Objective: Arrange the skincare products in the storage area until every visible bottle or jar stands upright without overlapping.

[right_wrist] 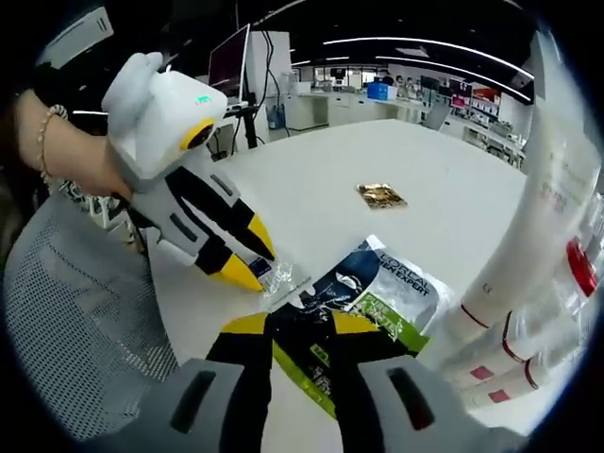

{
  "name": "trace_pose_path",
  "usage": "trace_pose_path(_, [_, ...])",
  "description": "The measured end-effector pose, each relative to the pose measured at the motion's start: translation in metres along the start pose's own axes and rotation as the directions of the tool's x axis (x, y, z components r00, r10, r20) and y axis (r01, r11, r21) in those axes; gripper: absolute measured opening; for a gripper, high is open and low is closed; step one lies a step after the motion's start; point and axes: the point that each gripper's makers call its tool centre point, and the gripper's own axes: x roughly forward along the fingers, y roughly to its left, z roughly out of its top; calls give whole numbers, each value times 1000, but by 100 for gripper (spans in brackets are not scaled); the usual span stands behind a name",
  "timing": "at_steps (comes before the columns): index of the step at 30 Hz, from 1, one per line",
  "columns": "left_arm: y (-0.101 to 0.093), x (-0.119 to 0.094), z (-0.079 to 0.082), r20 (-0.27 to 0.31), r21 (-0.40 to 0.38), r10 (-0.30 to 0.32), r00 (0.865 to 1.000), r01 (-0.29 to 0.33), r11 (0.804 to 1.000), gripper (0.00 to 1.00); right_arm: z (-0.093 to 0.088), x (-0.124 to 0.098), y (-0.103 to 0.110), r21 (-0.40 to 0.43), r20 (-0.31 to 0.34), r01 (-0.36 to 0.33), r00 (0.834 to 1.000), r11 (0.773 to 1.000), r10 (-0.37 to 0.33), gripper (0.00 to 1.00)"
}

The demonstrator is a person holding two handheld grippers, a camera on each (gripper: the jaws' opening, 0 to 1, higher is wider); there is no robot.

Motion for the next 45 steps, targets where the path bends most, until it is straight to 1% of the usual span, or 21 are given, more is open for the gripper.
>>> trace_pose_path(6, [2,-2,0,-9,-4,7,1000,-7,1000,22,-6,-10,-10,49,-1,34,999,998,-35,28])
trace_pose_path(9, [2,-3,-1,-13,-6,10,1000,-10,1000,23,-12,-13,-14,72,-22,51,999,996,-49,31])
trace_pose_path(11, [3,-5,-1,-14,-8,14,1000,-14,1000,24,-13,-15,-15,70,-27,58,998,996,-57,34])
trace_pose_path(14, [3,-7,-1,-14,-7,19,1000,-19,1000,26,-17,-18,-16,87,-38,66,997,994,-63,39])
trace_pose_path(17, [3,-9,-1,-14,-13,23,1000,-23,1000,28,-19,-24,-17,102,-35,72,997,992,-69,44])
trace_pose_path(19, [2,-10,0,-14,-19,25,1000,-25,1000,30,-21,-28,-21,115,-46,86,996,990,-81,49])
trace_pose_path(21, [2,-12,0,-13,-22,28,1000,-29,999,31,-23,-33,-24,123,-48,102,994,987,-97,52])
trace_pose_path(23, [2,-15,1,-11,-22,32,999,-33,999,32,-29,-39,-28,150,-66,126,991,981,-117,54])
trace_pose_path(24, [1,-15,1,-11,-24,33,999,-34,999,34,-32,-42,-31,170,-70,141,989,975,-131,56])
trace_pose_path(26, [1,-17,1,-9,-28,37,999,-37,999,37,-37,-46,-35,180,-81,159,986,971,-147,59])
trace_pose_path(29, [1,-20,2,-6,-36,49,999,-50,998,45,-40,-53,-42,206,-81,194,980,959,-181,65])
trace_pose_path(31, [0,-23,3,-1,-45,56,998,-56,997,50,-43,-58,-45,231,-91,207,977,951,-191,67])
trace_pose_path(33, [0,-25,3,3,-60,63,998,-63,996,54,-47,-62,-50,266,-103,230,972,936,-209,71])
trace_pose_path(37, [3,-32,2,8,-91,87,996,-86,992,62,-46,-74,-58,297,-88,265,964,917,-250,79])
trace_pose_path(42, [5,-43,-2,12,-140,109,994,-106,984,69,-43,-91,-68,319,-57,288,957,903,-285,86])
trace_pose_path(45, [4,-48,-4,14,-164,107,994,-103,981,78,-42,-99,-73,326,-45,299,953,897,-301,88])
